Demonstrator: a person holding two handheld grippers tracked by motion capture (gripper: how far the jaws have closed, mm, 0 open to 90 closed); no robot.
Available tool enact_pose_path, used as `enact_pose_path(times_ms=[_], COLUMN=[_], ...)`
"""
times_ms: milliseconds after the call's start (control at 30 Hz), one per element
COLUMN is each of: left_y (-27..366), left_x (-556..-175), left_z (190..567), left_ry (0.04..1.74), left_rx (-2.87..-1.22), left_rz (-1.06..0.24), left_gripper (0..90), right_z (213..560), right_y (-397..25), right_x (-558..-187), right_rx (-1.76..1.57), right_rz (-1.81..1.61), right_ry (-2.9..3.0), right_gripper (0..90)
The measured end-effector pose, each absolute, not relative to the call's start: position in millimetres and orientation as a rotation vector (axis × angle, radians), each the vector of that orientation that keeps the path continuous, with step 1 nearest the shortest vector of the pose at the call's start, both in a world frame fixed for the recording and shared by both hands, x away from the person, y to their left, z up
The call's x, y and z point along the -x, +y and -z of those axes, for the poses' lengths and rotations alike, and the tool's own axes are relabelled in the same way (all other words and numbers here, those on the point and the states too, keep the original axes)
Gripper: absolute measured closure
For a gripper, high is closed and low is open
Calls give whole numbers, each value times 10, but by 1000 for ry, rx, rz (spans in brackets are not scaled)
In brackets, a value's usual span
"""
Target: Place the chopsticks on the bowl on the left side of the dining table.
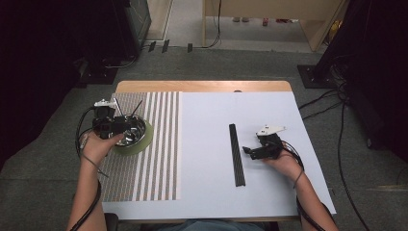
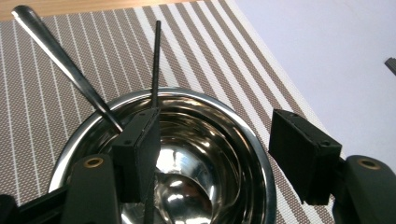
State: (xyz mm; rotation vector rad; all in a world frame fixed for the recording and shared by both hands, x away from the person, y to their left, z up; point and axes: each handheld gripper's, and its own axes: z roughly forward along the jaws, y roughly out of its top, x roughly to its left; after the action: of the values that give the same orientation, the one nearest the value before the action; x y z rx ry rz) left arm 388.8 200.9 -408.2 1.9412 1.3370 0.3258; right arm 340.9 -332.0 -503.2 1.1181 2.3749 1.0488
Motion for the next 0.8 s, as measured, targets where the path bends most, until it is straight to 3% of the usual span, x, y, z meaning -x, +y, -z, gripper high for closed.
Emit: enact_pose_path(times_ms=[800], left_y=[1524], left_x=[-3865], left_z=[4020], left_ry=[1240], left_rx=[-1963], left_rz=[-323], left_gripper=[312], right_z=[5032], right_y=[-3321], right_x=[-3410], right_rx=[-1116], right_rz=[-1049], right_ry=[2374], right_gripper=[133])
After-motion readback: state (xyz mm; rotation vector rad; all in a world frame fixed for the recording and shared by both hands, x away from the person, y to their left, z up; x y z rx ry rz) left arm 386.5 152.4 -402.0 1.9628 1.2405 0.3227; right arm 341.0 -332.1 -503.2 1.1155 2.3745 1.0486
